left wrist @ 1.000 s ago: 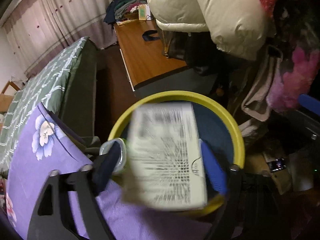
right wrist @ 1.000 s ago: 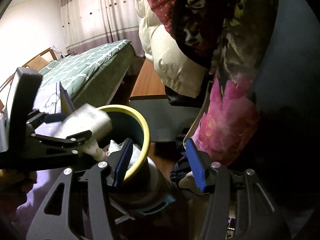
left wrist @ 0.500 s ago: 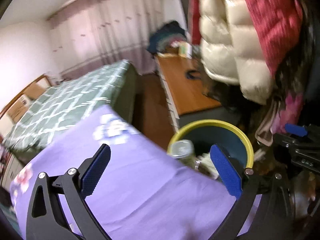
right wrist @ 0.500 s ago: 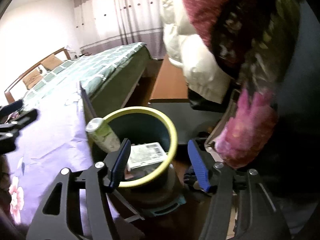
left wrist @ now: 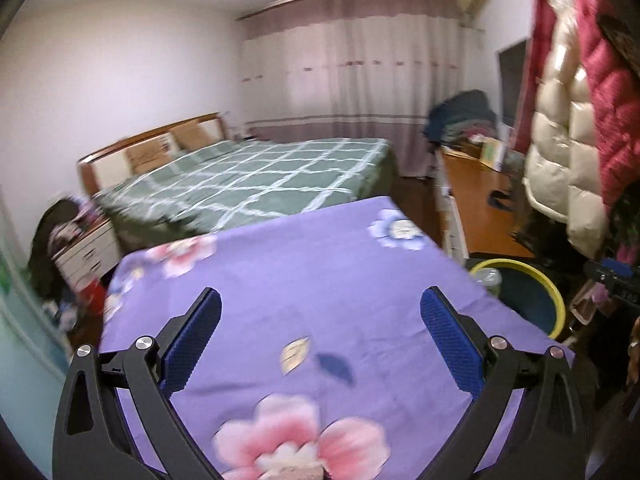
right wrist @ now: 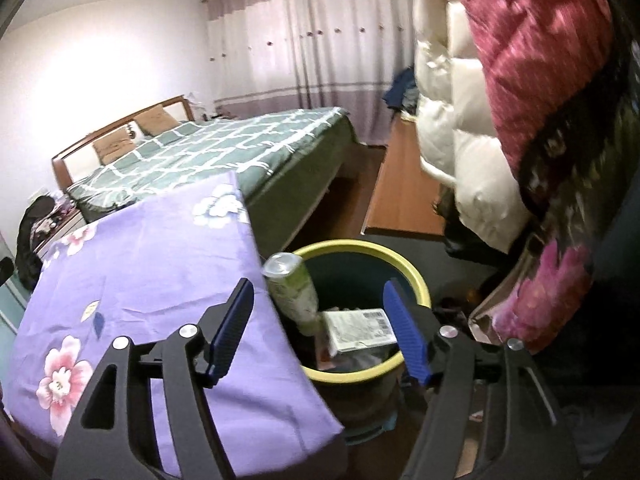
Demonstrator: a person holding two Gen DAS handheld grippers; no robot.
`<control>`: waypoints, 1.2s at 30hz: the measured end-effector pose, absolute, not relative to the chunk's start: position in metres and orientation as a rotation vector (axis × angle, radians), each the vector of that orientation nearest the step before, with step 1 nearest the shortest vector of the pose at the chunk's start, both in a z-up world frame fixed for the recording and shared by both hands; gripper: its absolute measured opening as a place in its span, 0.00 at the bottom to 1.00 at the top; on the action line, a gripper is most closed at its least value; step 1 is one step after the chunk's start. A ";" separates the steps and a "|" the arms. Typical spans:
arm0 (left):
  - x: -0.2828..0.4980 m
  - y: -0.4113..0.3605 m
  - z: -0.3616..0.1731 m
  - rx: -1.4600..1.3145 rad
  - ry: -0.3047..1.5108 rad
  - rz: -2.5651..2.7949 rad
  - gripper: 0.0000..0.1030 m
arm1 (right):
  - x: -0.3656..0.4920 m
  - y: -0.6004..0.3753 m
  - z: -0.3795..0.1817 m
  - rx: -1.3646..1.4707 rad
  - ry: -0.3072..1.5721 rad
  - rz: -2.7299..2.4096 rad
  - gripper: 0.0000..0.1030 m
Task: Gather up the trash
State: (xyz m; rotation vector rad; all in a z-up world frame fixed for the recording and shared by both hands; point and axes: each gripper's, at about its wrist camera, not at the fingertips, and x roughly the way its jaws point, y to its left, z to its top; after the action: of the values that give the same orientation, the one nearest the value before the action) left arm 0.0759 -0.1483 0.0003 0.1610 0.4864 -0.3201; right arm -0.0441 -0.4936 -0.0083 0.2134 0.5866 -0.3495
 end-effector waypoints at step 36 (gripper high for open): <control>-0.008 -0.050 0.013 0.016 0.398 -0.121 0.95 | -0.080 -0.419 0.025 0.116 0.473 -0.239 0.75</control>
State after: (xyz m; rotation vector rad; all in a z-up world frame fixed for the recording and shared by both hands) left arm -0.0079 -0.0498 0.0132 0.0162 0.3976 -0.1209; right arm -0.0797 -0.4188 0.0249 0.1156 0.4733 -0.2394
